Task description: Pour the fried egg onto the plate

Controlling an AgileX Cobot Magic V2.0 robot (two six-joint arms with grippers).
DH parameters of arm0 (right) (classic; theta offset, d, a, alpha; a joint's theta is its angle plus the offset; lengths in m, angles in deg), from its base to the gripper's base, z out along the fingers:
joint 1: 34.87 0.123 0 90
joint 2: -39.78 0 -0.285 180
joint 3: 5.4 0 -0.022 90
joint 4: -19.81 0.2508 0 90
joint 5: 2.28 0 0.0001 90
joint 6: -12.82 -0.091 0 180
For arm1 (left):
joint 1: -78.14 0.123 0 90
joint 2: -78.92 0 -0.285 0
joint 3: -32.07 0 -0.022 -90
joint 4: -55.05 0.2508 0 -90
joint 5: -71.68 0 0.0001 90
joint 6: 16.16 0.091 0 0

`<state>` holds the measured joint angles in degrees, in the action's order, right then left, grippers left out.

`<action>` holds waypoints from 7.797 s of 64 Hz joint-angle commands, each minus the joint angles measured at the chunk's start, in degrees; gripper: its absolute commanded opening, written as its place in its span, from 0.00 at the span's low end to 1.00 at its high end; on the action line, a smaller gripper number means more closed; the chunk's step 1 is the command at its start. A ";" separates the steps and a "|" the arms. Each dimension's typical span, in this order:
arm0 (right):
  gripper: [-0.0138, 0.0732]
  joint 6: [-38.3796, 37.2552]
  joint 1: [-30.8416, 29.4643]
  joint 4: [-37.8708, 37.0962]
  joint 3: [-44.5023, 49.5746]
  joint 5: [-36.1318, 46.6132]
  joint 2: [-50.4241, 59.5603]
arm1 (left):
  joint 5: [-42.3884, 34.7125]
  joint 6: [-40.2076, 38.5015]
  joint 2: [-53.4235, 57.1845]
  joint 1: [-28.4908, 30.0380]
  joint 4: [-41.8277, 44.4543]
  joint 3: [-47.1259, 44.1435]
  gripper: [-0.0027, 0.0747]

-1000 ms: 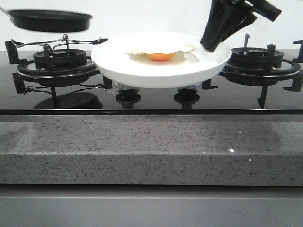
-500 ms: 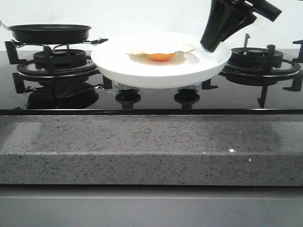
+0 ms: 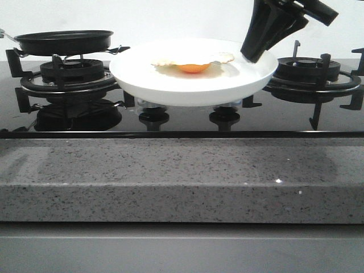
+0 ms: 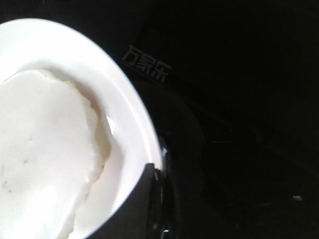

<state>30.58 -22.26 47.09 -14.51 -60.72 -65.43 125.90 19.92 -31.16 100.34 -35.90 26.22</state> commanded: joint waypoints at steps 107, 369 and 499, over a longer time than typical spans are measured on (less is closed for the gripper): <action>0.09 0.30 -0.11 2.66 -1.47 1.81 3.23 | -31.50 -5.87 57.04 -26.17 57.33 -23.19 0.01; 0.08 -2.46 -5.91 -12.55 63.17 40.10 81.95 | -37.56 -5.87 80.08 -26.17 59.98 -38.39 0.01; 0.08 -2.46 -5.91 -12.55 63.18 39.86 82.82 | -52.30 -35.01 103.67 -19.53 88.74 -72.20 0.01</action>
<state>27.40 -28.08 34.29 50.15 -25.17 17.89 83.88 -14.57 71.45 80.48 53.49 -45.43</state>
